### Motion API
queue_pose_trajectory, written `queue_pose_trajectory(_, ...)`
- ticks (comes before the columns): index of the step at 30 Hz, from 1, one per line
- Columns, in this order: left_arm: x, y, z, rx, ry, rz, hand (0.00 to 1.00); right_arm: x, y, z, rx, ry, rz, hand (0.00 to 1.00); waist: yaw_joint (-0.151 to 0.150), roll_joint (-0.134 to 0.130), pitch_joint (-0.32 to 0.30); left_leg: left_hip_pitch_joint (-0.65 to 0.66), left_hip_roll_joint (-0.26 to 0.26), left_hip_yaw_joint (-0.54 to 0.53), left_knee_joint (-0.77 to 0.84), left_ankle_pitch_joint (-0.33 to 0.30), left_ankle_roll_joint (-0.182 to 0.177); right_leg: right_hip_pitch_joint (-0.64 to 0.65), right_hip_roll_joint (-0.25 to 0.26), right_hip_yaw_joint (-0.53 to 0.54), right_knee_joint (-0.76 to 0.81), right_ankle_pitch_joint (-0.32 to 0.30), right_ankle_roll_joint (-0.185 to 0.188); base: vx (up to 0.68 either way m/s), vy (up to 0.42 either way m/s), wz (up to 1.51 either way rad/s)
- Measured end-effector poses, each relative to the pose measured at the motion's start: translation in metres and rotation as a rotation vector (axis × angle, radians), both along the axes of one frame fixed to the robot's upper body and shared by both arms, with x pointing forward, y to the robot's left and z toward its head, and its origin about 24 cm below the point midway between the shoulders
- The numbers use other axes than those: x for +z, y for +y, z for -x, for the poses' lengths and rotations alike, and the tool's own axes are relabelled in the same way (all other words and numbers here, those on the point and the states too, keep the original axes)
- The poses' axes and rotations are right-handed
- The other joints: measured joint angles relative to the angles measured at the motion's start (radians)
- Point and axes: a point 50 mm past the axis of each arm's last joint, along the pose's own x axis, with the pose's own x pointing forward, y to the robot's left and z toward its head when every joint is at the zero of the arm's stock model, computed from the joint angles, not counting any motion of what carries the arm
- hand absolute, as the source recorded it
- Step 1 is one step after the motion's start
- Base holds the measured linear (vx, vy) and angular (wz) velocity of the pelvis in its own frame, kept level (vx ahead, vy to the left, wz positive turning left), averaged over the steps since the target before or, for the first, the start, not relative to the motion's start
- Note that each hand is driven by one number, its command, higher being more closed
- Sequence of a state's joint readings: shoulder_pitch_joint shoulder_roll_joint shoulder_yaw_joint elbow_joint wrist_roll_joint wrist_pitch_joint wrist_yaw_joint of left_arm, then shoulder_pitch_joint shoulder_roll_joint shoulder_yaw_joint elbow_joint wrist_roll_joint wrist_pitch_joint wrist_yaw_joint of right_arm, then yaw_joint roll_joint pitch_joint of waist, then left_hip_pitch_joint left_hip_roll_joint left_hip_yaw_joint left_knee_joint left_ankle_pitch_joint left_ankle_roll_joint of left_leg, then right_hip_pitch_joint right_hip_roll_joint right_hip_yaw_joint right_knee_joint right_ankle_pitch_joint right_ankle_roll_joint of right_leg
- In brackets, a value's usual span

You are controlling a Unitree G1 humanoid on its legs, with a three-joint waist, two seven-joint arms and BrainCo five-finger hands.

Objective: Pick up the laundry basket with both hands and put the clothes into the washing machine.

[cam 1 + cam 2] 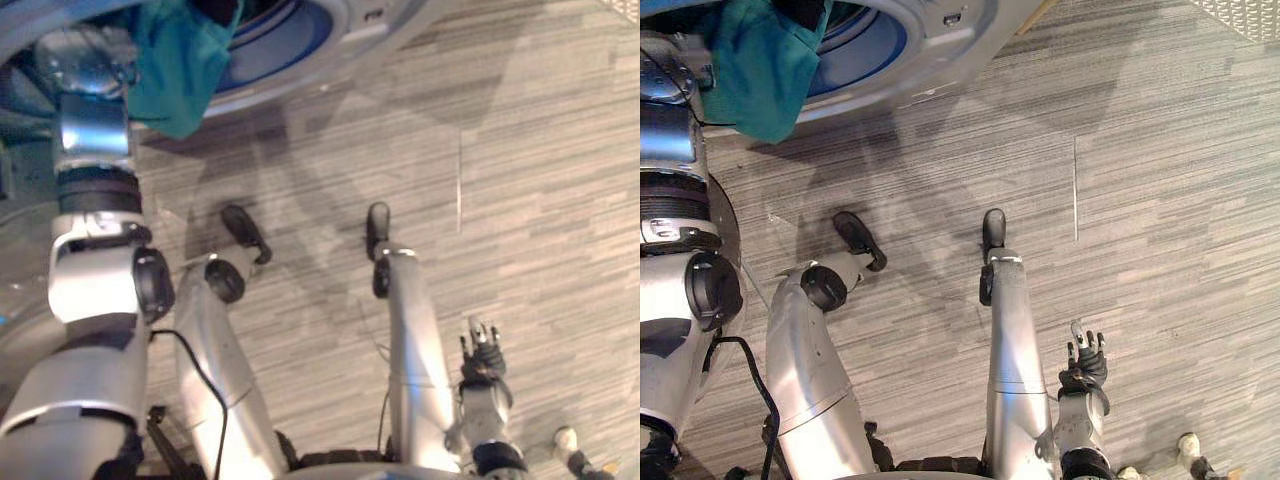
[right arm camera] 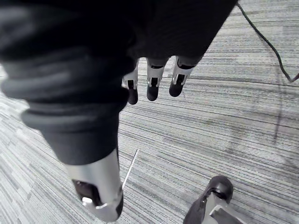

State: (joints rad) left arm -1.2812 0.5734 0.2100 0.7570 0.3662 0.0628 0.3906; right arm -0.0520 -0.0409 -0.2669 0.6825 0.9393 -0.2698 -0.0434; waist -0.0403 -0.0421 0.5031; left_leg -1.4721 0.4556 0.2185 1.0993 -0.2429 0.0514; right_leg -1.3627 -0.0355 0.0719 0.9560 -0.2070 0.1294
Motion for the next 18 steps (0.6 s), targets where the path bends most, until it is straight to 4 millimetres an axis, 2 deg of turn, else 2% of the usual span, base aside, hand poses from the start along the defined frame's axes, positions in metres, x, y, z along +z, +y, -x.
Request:
queue_pose_trajectory(4, -0.015, -0.007, -0.013, -0.029, 0.121, -0.037, 0.0, 0.0, -0.001, 0.0, -0.001, 0.0, 0.002, 0.0, 0.0, 0.0, 0.0, -0.023, 0.013, 0.001, 0.017, -0.007, 0.005, -0.019, 0.005, 0.001, 0.005, -0.003, -0.004, -0.02, 0.026, -0.07)
queue_pose_trajectory(13, -0.019, -0.016, -0.019, -0.065, 0.215, -0.126, 0.0, 0.001, -0.002, 0.0, -0.002, 0.001, 0.003, 0.0, -0.002, 0.0, 0.0, -0.06, 0.022, 0.004, 0.04, -0.016, 0.008, -0.067, 0.017, 0.018, 0.029, -0.006, -0.003, -0.04, 0.024, -0.07)
queue_pose_trajectory(14, -0.019, -0.017, -0.02, -0.066, 0.228, -0.146, 1.0, 0.002, -0.002, -0.001, 0.0, -0.003, 0.003, 0.0, -0.002, 0.0, 0.0, -0.065, 0.025, 0.004, 0.044, -0.017, 0.007, -0.073, 0.018, 0.019, 0.032, -0.006, -0.003, -0.03, 0.015, -0.06)
queue_pose_trajectory(18, -0.021, -0.022, -0.024, -0.064, 0.27, -0.201, 1.0, 0.008, -0.001, -0.005, 0.012, -0.027, 0.019, 0.0, 0.0, 0.0, 0.0, -0.072, 0.032, 0.004, 0.056, -0.025, 0.005, -0.08, 0.023, 0.022, 0.041, -0.01, 0.002, -0.04, 0.026, -0.04)
